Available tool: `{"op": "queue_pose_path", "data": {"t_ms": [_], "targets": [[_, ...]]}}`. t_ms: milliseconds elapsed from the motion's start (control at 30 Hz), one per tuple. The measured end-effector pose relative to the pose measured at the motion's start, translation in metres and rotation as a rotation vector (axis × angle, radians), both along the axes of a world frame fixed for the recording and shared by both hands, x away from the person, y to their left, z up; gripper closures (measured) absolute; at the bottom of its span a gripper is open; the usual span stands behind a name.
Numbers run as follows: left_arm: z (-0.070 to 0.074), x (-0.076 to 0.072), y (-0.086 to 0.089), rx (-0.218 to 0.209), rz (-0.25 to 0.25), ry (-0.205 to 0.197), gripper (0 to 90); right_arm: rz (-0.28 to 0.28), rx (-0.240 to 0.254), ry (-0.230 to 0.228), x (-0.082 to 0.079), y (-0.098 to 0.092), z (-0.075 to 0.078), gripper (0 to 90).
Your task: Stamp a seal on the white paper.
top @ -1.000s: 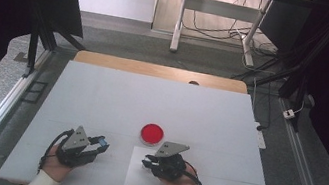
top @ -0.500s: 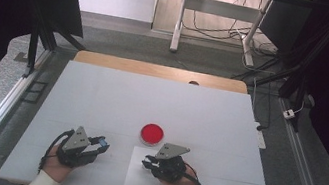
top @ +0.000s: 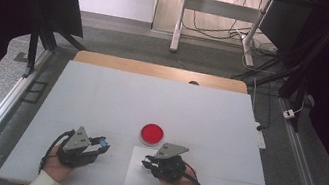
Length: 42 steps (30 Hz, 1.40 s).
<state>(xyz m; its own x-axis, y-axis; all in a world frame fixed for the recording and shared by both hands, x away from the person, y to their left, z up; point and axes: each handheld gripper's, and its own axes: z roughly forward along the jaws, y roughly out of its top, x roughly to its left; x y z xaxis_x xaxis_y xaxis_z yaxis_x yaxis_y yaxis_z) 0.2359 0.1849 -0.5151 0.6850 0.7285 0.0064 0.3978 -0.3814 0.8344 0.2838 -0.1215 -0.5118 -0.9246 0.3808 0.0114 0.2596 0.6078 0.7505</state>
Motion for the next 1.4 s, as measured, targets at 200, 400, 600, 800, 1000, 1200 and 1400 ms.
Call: {"op": "queue_pose_path", "data": {"t_ms": [200, 400, 600, 800, 1000, 1200, 1400], "targets": [[0.0, 0.0, 0.0, 0.0, 0.0, 0.0, 64.9, -0.003, -0.005, -0.005, 0.0, 0.0, 0.0, 75.8], [0.0, 0.0, 0.0, 0.0, 0.001, -0.001, 64.8, -0.001, -0.002, -0.011, -0.001, 0.0, -0.001, 75.8], [0.0, 0.0, 0.001, -0.002, 0.003, -0.003, 64.9, -0.003, -0.001, -0.003, -0.001, -0.001, 0.0, 75.6], [0.0, 0.001, 0.003, -0.005, 0.002, 0.0, 64.9, -0.009, 0.038, 0.004, 0.0, -0.004, 0.004, 75.3], [-0.001, 0.001, 0.003, -0.004, 0.002, 0.001, 64.8, -0.016, 0.083, 0.017, 0.002, -0.008, 0.005, 75.3], [-0.001, 0.001, 0.003, -0.004, 0.004, -0.002, 64.8, -0.028, 0.098, 0.013, -0.001, -0.008, 0.008, 75.3], [-0.001, 0.001, 0.003, -0.004, 0.002, -0.001, 64.8, -0.042, 0.146, 0.013, -0.001, -0.011, 0.013, 75.2]]}}
